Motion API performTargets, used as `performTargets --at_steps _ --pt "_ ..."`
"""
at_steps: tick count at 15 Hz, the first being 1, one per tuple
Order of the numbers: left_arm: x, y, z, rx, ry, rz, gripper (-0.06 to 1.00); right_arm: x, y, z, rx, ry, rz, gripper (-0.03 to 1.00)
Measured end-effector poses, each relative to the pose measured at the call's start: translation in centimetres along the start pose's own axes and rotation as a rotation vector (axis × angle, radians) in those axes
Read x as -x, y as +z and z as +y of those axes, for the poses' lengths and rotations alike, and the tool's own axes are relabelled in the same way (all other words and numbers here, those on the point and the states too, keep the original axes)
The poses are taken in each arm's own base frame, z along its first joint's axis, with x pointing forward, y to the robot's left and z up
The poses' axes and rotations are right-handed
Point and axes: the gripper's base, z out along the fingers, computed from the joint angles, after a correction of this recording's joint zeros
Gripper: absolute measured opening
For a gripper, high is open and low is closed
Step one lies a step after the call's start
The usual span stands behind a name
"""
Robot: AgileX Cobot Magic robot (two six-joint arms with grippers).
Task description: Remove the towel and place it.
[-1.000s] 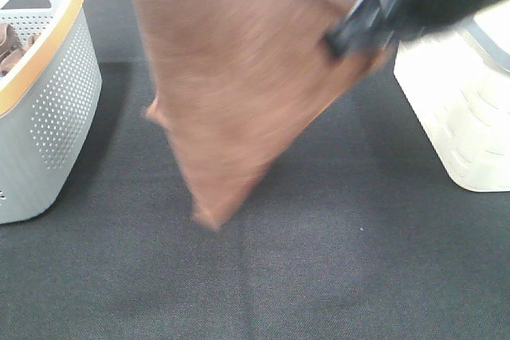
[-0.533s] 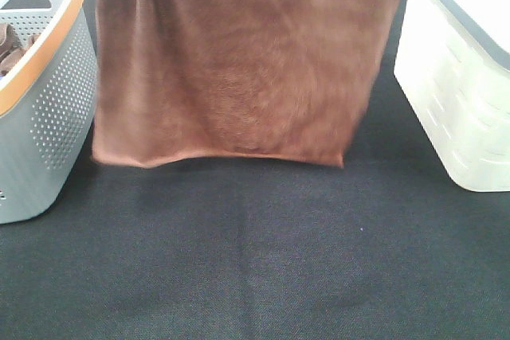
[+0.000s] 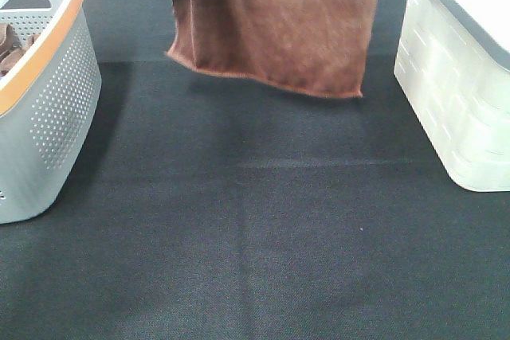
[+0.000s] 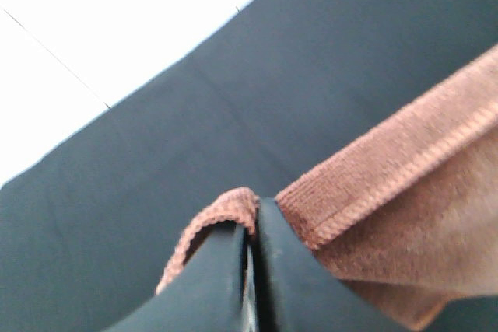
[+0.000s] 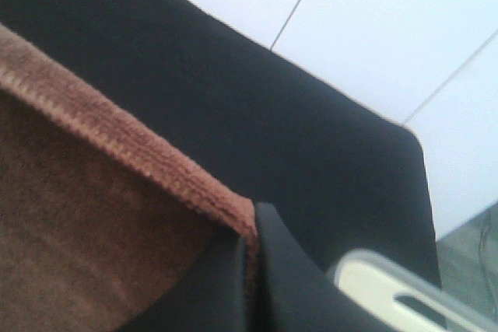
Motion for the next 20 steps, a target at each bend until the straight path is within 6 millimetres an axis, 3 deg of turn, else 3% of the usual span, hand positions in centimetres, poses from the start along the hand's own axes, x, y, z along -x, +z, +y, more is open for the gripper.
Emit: performTargets --at_steps 3,6,8,10,13,20 --pt "-1.3 2.3 2.0 0.035 -0.092 -0.079 0.02 0.2 3.4 1.0 0.012 -0.057 -0.036 0.00" --pt "-2.6 2.7 1.3 0.023 -0.163 0.047 0.02 -0.9 4.5 1.6 0.019 -0.032 0.035 0.00" --pt "-3.8 2.5 0.1 -0.019 -0.239 0.205 0.02 -1.6 4.4 1.8 0.033 0.046 0.120 0.00" --pt "-5.9 2.3 -1.2 -0.100 -0.296 0.431 0.02 -3.0 4.0 3.0 0.101 0.149 0.291 0.00" --pt "-7.3 1.3 -2.1 -0.178 -0.318 0.640 0.02 -4.7 3.0 4.4 0.239 0.208 0.519 0.00" --pt "-9.0 0.6 -3.5 -0.283 -0.357 0.798 0.02 -6.2 1.5 5.3 0.343 0.263 0.761 0.00"
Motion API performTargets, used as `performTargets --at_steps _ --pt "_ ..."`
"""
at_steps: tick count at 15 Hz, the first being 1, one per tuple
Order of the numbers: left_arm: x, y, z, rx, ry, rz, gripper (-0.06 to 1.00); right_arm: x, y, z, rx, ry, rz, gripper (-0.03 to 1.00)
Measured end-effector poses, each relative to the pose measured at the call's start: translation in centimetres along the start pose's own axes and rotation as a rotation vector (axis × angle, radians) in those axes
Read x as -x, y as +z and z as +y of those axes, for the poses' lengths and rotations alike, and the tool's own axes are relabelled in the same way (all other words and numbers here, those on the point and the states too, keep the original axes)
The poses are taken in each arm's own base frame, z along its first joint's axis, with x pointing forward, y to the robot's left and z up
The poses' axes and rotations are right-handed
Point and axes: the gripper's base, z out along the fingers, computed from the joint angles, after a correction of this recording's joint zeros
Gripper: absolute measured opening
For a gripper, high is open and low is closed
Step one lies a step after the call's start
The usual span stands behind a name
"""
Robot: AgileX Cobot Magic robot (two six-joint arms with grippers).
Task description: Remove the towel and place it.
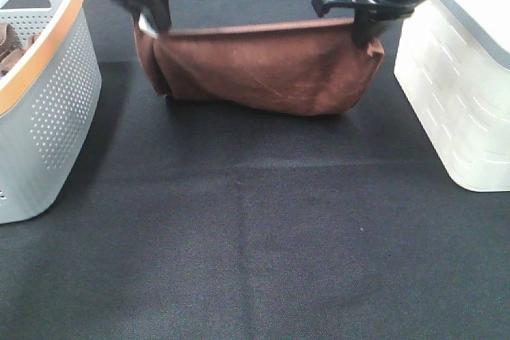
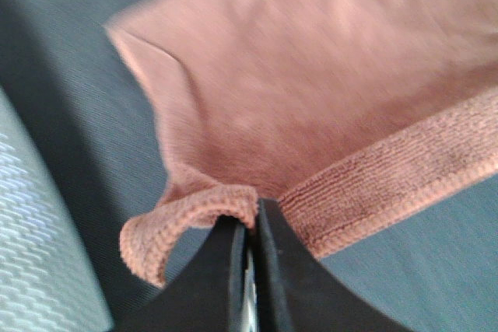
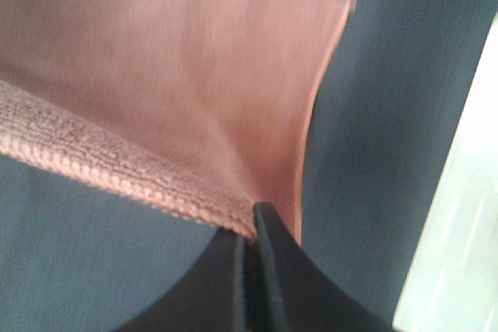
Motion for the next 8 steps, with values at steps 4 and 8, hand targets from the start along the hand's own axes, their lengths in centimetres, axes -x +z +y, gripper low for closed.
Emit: performTargets --at_steps 4,8 --pt "-3.7 3.8 -0.4 -0.066 -0.025 0.184 0.02 -1.0 -0.1 0.7 0.074 0.016 0.109 0.00" --pt "-6.4 5.8 -1.8 -0.069 0.005 0.298 0.02 -2.8 1.0 1.2 0.146 -0.011 0.231 0.00"
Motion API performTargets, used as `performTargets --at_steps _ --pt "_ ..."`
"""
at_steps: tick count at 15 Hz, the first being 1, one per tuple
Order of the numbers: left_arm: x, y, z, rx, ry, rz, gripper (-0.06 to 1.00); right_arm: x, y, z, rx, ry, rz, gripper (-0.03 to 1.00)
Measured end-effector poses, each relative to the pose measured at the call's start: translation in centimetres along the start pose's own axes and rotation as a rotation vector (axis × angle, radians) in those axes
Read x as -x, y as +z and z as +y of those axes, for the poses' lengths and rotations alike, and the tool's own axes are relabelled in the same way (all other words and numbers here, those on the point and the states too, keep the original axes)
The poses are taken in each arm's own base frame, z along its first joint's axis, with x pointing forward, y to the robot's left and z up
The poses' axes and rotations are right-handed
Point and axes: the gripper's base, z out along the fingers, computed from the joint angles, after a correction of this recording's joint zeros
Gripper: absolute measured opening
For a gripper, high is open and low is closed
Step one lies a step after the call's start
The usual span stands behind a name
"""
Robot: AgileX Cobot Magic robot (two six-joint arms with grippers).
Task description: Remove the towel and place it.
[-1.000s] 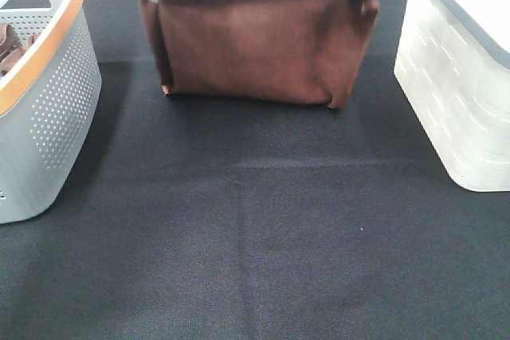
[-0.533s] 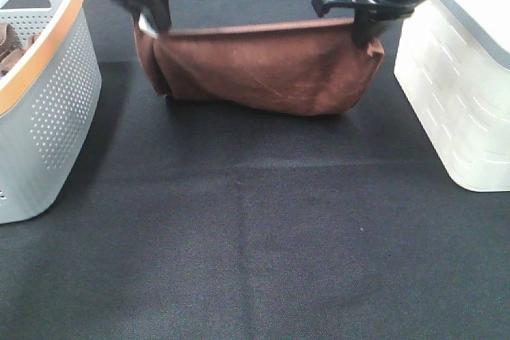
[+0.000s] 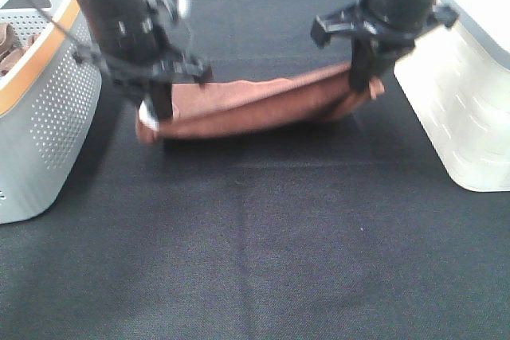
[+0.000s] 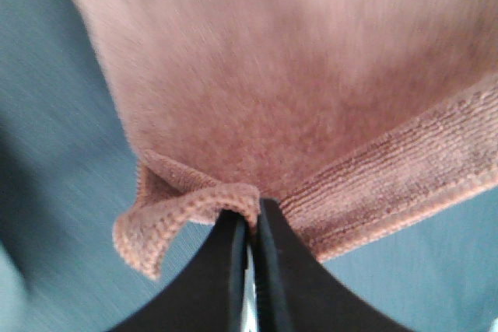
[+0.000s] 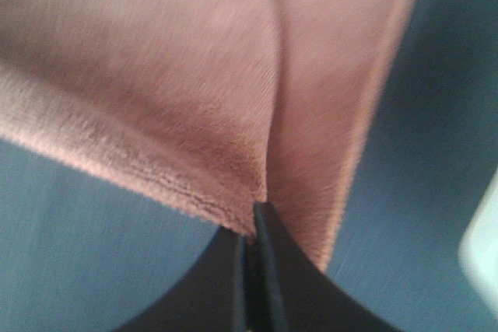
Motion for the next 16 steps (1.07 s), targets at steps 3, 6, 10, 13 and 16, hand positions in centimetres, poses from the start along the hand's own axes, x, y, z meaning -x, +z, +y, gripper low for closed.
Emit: performTargets --at_steps 3,6,10,13,16 --pt "-1.7 2.1 -0.9 0.005 0.021 0.086 0.02 -1.2 1.3 0.2 0.052 0.004 0.086 0.00" --pt "-2.8 3.3 -0.7 0.005 0.013 0.143 0.02 -2.6 3.0 0.5 0.113 -0.008 0.169 0.00" --pt "-4.3 4.7 -0.9 -0.039 -0.026 0.213 0.05 -3.4 3.9 0.5 0.133 -0.003 0.204 0.00" --pt "-5.6 5.2 0.2 0.036 0.018 0.306 0.42 -3.7 3.9 -0.9 0.048 -0.029 0.231 0.01" --pt "-5.8 5.4 -1.1 0.029 0.091 0.311 0.69 -4.7 4.6 -1.0 0.047 -0.025 0.291 0.31"
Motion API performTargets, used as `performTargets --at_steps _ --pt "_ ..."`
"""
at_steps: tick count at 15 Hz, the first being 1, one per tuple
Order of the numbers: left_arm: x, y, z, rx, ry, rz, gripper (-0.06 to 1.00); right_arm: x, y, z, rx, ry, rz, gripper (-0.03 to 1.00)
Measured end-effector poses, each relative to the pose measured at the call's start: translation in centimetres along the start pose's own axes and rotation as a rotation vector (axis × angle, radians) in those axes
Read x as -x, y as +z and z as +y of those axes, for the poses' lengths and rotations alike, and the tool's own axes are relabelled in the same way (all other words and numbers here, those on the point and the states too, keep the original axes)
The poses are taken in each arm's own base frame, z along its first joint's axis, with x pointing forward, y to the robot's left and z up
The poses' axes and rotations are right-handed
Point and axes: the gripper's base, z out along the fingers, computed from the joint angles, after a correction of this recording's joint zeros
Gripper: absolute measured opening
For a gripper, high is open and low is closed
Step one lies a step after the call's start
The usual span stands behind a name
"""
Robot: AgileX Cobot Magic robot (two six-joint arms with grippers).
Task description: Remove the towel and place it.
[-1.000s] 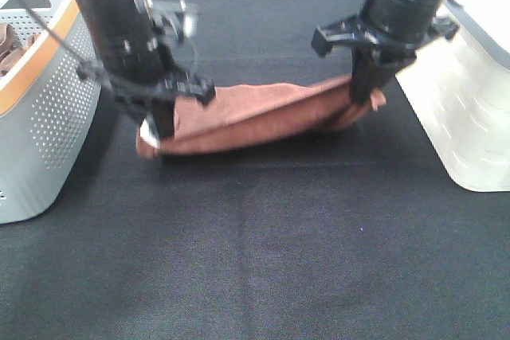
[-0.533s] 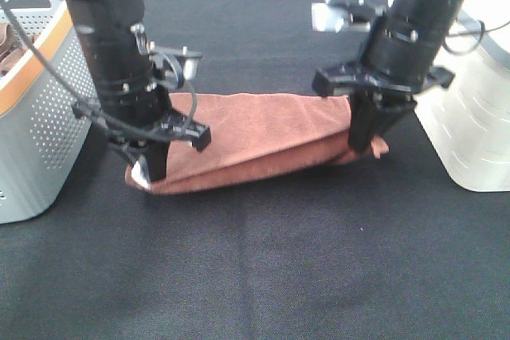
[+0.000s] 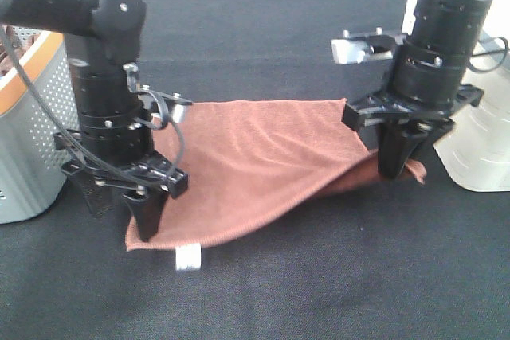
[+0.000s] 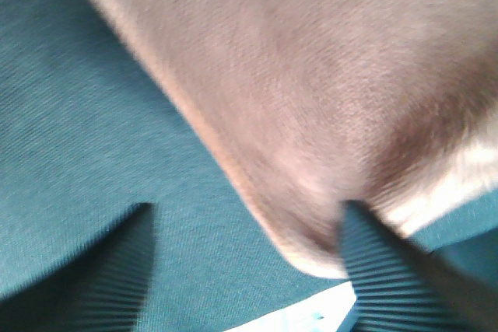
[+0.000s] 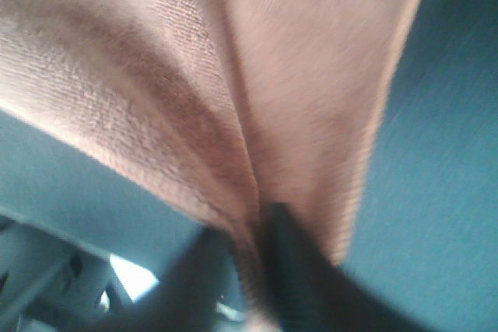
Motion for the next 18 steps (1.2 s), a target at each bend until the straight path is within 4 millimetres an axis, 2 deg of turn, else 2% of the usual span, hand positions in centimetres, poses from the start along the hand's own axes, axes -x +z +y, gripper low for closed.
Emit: performTargets --at_steps 2,4,7,10,15,18 --pt "0.0 0.1 -0.6 0.002 0.037 0.002 0.70 -0.1 0.1 0.0 0.007 0.003 0.013 0.55" --pt "-0.1 0.1 -0.6 0.003 0.050 0.003 0.70 -0.1 0.1 0.2 0.024 0.007 0.013 0.65" --pt "-0.1 0.1 -0.6 0.003 0.054 0.003 0.72 -0.1 0.1 0.2 0.024 0.006 0.013 0.66" --pt "-0.2 0.0 -0.6 0.003 0.055 0.003 0.80 -0.1 0.1 0.2 0.024 0.006 0.013 0.66" --pt "-3.0 -1.4 0.0 0.069 0.081 -0.013 0.80 -0.1 0.1 0.2 0.024 0.006 0.013 0.67" --pt "-3.2 -1.8 0.3 0.100 0.093 -0.021 0.80 -0.3 -0.1 0.3 0.023 0.004 0.004 0.67"
